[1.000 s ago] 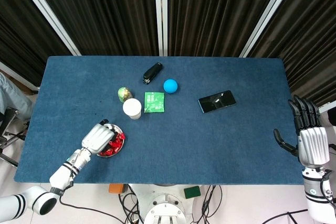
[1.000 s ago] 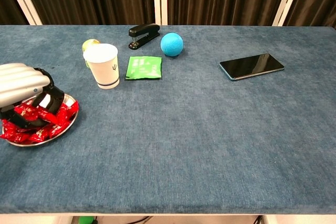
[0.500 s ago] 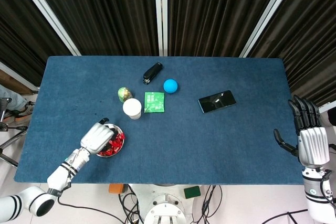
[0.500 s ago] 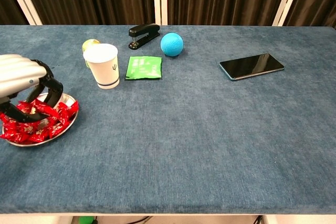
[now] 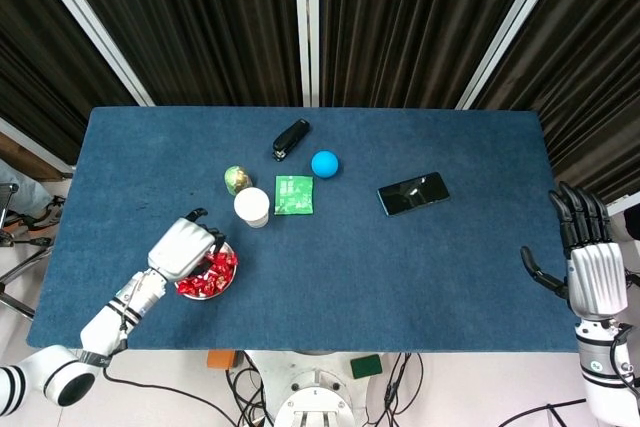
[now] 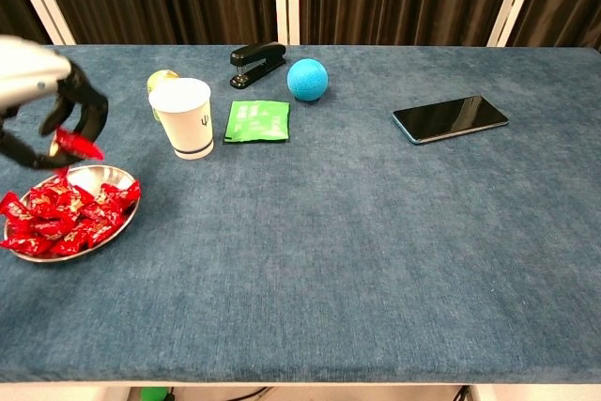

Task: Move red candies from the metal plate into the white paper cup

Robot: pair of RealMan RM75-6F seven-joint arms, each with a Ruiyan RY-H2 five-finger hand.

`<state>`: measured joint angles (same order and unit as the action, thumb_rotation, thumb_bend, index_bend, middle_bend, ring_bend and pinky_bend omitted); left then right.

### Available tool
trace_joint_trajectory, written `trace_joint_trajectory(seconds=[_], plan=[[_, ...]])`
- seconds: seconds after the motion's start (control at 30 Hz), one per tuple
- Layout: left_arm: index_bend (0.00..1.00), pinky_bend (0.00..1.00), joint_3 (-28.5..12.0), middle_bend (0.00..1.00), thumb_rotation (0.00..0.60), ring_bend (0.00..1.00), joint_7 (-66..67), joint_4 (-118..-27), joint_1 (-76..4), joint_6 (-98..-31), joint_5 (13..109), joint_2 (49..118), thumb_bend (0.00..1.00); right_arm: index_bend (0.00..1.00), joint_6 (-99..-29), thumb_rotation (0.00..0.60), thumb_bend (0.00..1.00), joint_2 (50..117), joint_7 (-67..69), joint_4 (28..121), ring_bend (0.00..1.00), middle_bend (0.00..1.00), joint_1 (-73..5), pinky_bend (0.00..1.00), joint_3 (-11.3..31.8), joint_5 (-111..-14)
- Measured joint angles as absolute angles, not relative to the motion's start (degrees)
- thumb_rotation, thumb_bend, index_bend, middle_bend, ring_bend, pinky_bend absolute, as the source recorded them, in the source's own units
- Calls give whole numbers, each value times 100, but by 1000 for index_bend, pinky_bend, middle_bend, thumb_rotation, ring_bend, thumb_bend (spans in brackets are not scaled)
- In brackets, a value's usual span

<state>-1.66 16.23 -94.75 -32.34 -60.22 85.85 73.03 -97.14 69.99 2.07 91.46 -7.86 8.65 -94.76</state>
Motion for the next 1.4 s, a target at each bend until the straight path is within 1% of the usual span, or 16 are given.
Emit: trace_joint_trajectory(seconds=[0.17,0.37,0.53,0.67,0.83,1.03,1.4], plan=[[634,238,-432,588,600,641,1533,-9666,-3533,-5744,8464,7136,350,0,-9722,600,316,7004,190,9171,0,0,-781,0,854,-9495],[634,238,-829,588,600,641,1363,-9650,-4046,-5171,8043,7075,350,0,-9767,600,316,6972,196,9191,0,0,-750,0,854,-9492],[634,238,-1104,588,600,641,1142,-9392,-4417,-4796,7648,7218,351,0,-9790,600,316,6918,224,9217,0,0,-732,0,872,-9477],[634,238,-1252,587,600,641,837,-9037,-4592,-4726,7545,7446,350,0,-9805,600,317,6877,242,9228,0,0,-716,0,880,-9464],[634,238,-1331,588,600,641,483,-8539,-4745,-4819,7622,7852,351,0,-9804,600,317,6858,261,9235,0,0,-706,0,883,-9451],[634,238,-1314,587,600,636,86,-7999,-4889,-4843,7703,8235,350,0,-9799,600,317,6853,257,9224,0,0,-690,0,870,-9443],[634,239,-1247,587,600,636,-299,-7246,-5025,-4967,7804,8733,351,0,-9773,600,317,6799,197,9268,0,0,-682,0,893,-9396]])
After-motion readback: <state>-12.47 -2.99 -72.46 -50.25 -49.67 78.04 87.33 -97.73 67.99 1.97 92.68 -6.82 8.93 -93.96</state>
